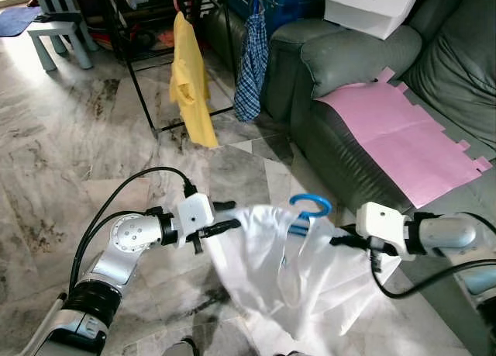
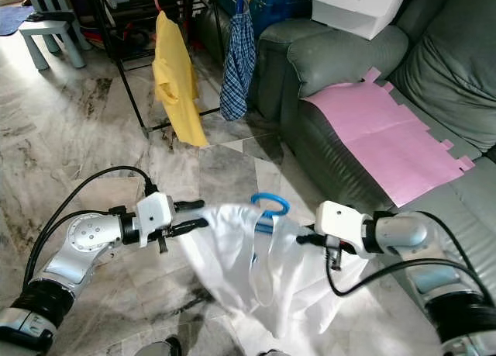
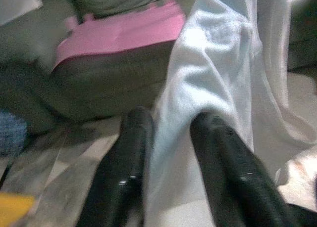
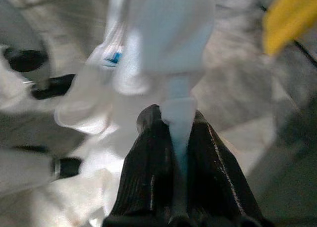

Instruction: Hang hanger

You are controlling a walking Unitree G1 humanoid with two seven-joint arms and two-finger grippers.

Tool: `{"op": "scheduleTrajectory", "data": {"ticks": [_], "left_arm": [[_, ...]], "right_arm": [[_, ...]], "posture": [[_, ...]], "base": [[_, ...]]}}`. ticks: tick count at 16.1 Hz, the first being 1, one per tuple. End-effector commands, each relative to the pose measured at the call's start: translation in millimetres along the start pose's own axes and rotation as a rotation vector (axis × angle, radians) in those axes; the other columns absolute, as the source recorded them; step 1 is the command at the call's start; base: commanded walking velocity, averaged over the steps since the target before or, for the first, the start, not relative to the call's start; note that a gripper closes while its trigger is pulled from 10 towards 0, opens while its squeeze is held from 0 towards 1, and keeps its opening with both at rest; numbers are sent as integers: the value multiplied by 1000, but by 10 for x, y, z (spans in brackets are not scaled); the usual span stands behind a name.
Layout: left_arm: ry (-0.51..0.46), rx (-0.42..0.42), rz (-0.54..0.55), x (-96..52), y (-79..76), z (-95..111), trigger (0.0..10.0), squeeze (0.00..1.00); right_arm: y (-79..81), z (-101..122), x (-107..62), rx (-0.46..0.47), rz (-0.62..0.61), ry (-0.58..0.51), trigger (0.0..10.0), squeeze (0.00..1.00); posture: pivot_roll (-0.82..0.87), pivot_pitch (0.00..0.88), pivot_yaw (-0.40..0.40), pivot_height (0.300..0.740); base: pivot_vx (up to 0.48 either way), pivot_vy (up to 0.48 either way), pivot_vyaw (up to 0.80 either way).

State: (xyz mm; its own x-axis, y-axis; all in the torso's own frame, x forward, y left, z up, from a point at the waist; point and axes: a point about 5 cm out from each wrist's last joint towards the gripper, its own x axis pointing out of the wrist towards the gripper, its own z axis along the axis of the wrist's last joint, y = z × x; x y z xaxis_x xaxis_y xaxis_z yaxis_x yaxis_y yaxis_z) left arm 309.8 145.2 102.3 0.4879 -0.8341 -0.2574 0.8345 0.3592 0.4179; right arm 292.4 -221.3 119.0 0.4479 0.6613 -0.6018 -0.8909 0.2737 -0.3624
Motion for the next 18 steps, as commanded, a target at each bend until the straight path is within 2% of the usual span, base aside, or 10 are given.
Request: {"op": "scheduleTrajectory", "data": {"ticks": [1, 2, 4, 6, 8, 10, 11, 13, 16, 18], "left_arm": [[8, -16, 4, -4, -9, -22, 10000, 1000], [2, -17, -2, -12, -22, -23, 10000, 1000], [11, -49, -18, -52, -112, -72, 10000, 1000], [5, -92, 46, -69, -110, -98, 10000, 1000], [-53, -222, 264, -80, -62, -109, 10000, 1000], [-72, -293, 386, -75, -65, -118, 10000, 1000], [-63, -318, 519, -75, -59, -130, 10000, 1000], [-65, -345, 649, -86, -42, -129, 10000, 1000], [-101, -474, 841, -145, 4, -89, 10000, 1000], [-101, -491, 869, -143, -15, -91, 10000, 1000]], "right_arm": [[3, 7, 27, 10, -49, -10, 0, 0], [23, 8, 47, 9, -53, -11, 0, 0], [79, 7, 192, 59, -153, -18, 0, 0], [98, 38, 286, 107, -252, -21, 0, 0], [148, 91, 374, 234, -396, -62, 0, 0], [159, 106, 391, 315, -473, -90, 0, 0], [170, 117, 398, 369, -528, -109, 0, 0], [192, 130, 401, 439, -593, -124, 0, 0], [241, 125, 419, 536, -677, -94, 0, 0], [255, 133, 454, 560, -698, -89, 0, 0]], "posture": [[-85, 149, -11, 740], [-85, 150, -9, 740], [-85, 152, 0, 740], [-100, 168, 15, 740], [-107, 177, 34, 740], [-111, 178, 37, 740], [-112, 180, 38, 740], [-101, 174, 34, 740], [-92, 152, 30, 740], [-90, 143, 25, 740]], "base": [[0, 0, 0], [0, 0, 0], [0, 0, 0], [0, 0, 0], [0, 0, 0], [0, 0, 0], [0, 0, 0], [0, 0, 0], [0, 0, 0], [0, 0, 0]]}}
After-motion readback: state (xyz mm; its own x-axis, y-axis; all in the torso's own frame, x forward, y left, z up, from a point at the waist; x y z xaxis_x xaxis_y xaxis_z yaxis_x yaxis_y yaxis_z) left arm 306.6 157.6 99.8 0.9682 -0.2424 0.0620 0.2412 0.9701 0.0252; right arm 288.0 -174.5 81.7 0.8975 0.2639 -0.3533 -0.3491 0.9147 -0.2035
